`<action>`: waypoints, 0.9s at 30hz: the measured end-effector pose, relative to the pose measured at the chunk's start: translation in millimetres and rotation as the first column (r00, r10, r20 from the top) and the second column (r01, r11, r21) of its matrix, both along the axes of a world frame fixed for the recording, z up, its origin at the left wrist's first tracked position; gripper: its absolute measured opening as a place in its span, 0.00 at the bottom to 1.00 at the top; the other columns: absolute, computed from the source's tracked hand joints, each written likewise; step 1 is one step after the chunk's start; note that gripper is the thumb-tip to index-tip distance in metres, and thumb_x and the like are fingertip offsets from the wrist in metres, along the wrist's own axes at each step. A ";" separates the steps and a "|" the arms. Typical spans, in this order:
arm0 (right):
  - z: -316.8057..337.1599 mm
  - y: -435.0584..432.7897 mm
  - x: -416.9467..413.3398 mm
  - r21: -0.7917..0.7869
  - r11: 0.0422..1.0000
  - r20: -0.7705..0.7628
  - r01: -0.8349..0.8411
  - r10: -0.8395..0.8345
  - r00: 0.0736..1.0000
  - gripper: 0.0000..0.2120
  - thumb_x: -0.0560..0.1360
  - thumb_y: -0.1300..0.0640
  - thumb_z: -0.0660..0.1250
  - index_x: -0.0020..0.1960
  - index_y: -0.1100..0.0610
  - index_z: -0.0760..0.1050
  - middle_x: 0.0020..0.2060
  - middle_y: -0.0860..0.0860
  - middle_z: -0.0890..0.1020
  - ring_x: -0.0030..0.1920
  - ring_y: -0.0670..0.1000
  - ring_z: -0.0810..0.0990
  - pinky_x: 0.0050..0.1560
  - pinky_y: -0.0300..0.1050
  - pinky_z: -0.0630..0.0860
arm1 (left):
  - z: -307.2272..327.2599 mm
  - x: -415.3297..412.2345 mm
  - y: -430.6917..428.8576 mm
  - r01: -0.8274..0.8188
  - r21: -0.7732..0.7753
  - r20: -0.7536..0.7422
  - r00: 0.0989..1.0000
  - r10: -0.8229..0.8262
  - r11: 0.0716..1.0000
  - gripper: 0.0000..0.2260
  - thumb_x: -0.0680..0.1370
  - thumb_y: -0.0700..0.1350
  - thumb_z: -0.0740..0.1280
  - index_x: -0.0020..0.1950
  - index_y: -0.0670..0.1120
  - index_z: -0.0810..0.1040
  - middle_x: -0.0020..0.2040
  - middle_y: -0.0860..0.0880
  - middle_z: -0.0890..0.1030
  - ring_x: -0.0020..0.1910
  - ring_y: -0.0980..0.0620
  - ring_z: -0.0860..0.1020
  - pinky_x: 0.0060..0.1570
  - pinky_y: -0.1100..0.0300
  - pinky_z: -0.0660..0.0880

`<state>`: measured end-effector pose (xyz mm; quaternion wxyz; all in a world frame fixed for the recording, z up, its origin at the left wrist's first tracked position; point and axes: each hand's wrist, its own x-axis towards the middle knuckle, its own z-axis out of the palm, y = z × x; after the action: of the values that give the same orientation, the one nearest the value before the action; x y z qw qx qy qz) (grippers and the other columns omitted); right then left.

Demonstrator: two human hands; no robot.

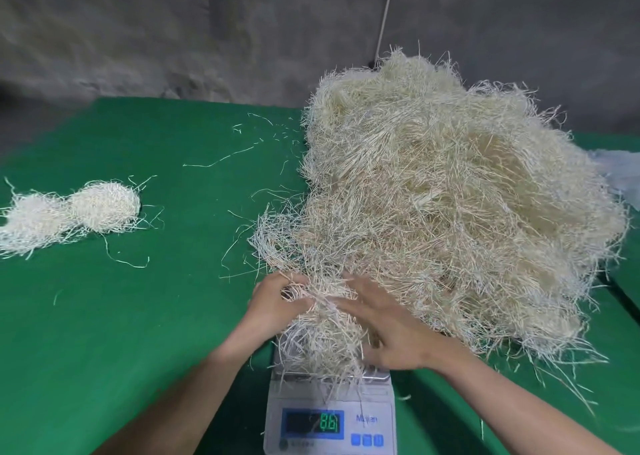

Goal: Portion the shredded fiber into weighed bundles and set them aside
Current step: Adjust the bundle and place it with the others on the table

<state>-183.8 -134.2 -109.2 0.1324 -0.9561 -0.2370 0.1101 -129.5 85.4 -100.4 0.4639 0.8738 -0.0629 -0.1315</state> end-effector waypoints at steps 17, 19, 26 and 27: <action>-2.1 27.9 16.6 0.408 0.838 0.089 0.362 -0.431 0.898 0.30 0.70 0.63 0.64 0.71 0.53 0.63 0.70 0.51 0.67 0.72 0.51 0.62 0.74 0.45 0.55 | 6.7 -4.0 6.3 -0.218 -0.507 -0.529 0.843 -0.102 0.834 0.43 0.65 0.77 0.53 0.76 0.60 0.52 0.77 0.52 0.55 0.76 0.49 0.53 0.72 0.37 0.50; 11.7 36.6 25.7 0.449 0.818 0.135 0.359 -0.459 0.878 0.28 0.70 0.64 0.64 0.69 0.53 0.65 0.72 0.51 0.63 0.73 0.49 0.59 0.75 0.45 0.54 | 19.1 0.3 0.2 -0.220 -0.732 -0.520 0.792 -0.320 0.645 0.30 0.72 0.72 0.55 0.69 0.60 0.69 0.69 0.47 0.72 0.69 0.44 0.70 0.62 0.38 0.68; 48.8 58.8 18.0 0.521 0.841 0.133 0.144 -0.247 0.960 0.25 0.70 0.56 0.60 0.63 0.36 0.66 0.71 0.40 0.50 0.72 0.38 0.43 0.70 0.35 0.36 | 71.5 39.0 -28.7 -0.495 -0.685 -0.566 0.824 0.039 0.535 0.20 0.78 0.48 0.65 0.66 0.40 0.71 0.58 0.36 0.77 0.51 0.37 0.80 0.48 0.42 0.78; 54.3 60.3 16.2 0.621 0.773 0.134 0.132 -0.270 0.953 0.21 0.69 0.53 0.60 0.60 0.38 0.70 0.73 0.40 0.55 0.74 0.42 0.49 0.72 0.40 0.41 | 74.6 43.8 -27.6 -0.508 -0.710 -0.551 0.832 0.066 0.488 0.16 0.80 0.45 0.62 0.64 0.38 0.72 0.56 0.36 0.79 0.49 0.38 0.80 0.47 0.42 0.78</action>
<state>-167.6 -73.9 -54.9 0.4155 -0.8893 -0.1685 -0.0905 -85.7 57.8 -25.8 0.8383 0.4854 0.1441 -0.2023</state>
